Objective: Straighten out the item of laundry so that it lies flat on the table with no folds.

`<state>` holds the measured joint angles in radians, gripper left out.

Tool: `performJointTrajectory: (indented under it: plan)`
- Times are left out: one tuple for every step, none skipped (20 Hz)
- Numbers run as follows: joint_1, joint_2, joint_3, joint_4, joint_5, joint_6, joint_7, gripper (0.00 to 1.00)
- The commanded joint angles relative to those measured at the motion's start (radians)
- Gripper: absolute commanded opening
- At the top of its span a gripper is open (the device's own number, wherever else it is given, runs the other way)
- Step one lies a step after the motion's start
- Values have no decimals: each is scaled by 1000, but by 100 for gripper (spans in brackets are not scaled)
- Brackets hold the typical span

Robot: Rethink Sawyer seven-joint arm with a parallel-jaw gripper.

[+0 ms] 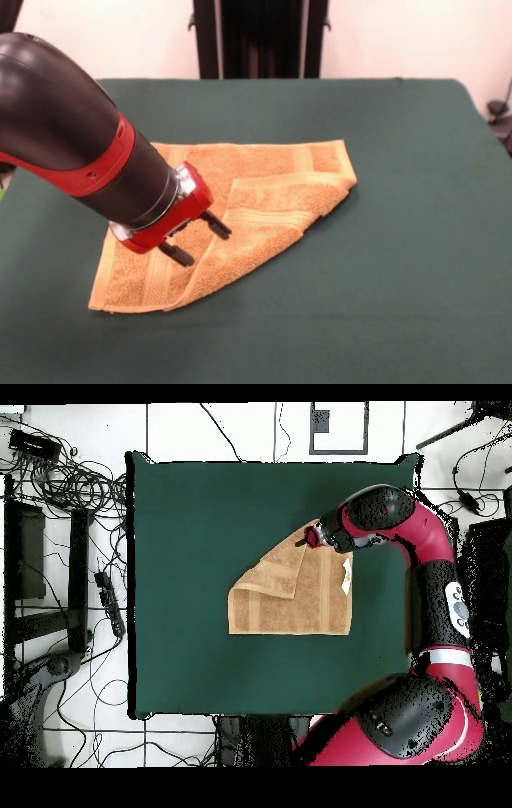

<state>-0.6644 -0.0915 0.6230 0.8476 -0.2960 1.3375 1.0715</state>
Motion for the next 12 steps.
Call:
performJointTrajectory:
  plan:
    - [46,-16,58,108,61,87,-69,100]
    - [47,-15,54,106,59,83,-77,100]
    - [48,-14,50,105,56,79,-85,100]
    - [48,-14,45,105,49,68,-97,100]
    - [52,-9,38,95,33,57,-116,100]
    - [56,-2,33,79,13,44,-140,100]
    - [62,7,27,59,-18,22,-182,100]
    - [64,13,22,46,-50,-9,-228,100]
    - [68,18,17,30,-76,-22,-260,100]
    - [70,22,16,18,-89,-26,-271,100]
    - [71,24,17,10,-100,-25,-279,100]
    - [71,24,20,4,-109,-20,-287,100]
